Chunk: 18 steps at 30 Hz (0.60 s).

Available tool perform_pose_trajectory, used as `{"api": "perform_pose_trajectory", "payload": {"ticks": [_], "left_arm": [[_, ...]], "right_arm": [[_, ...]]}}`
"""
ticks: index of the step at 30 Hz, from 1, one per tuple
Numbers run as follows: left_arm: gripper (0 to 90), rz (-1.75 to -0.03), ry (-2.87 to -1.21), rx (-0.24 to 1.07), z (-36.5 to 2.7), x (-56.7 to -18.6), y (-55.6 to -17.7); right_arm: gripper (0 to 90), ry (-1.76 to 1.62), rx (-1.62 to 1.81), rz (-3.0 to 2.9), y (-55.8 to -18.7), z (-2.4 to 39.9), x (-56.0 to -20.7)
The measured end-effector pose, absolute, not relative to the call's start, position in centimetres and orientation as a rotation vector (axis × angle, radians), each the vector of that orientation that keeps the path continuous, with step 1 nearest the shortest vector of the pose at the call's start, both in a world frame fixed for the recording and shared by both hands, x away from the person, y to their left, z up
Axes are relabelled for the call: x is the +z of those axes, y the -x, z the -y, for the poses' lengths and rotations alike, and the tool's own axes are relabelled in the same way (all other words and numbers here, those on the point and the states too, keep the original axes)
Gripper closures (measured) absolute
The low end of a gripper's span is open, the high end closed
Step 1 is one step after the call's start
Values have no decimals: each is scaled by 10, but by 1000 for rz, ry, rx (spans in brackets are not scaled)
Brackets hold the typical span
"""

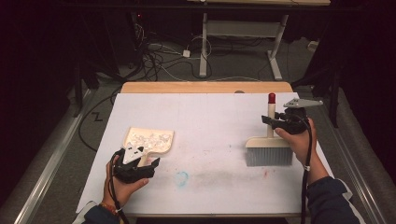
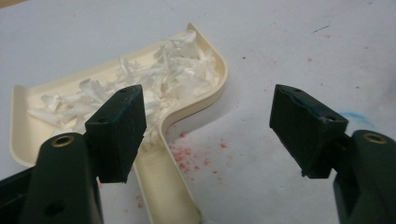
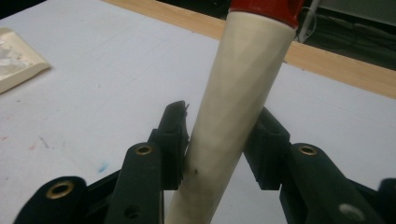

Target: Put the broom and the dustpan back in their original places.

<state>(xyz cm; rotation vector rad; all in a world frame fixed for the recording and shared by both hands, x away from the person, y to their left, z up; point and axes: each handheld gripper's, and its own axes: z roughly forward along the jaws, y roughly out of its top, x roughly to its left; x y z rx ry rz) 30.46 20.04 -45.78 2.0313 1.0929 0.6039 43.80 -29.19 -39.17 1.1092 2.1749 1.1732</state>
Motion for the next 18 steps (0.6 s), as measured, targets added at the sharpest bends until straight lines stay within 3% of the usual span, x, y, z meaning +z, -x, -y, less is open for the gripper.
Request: {"api": "perform_pose_trajectory", "payload": {"ticks": [18], "left_arm": [[227, -1029, -2025, 649, -198, -458, -301]], "right_arm": [[547, -1084, 1123, -2010, -433, 286, -383]]}}
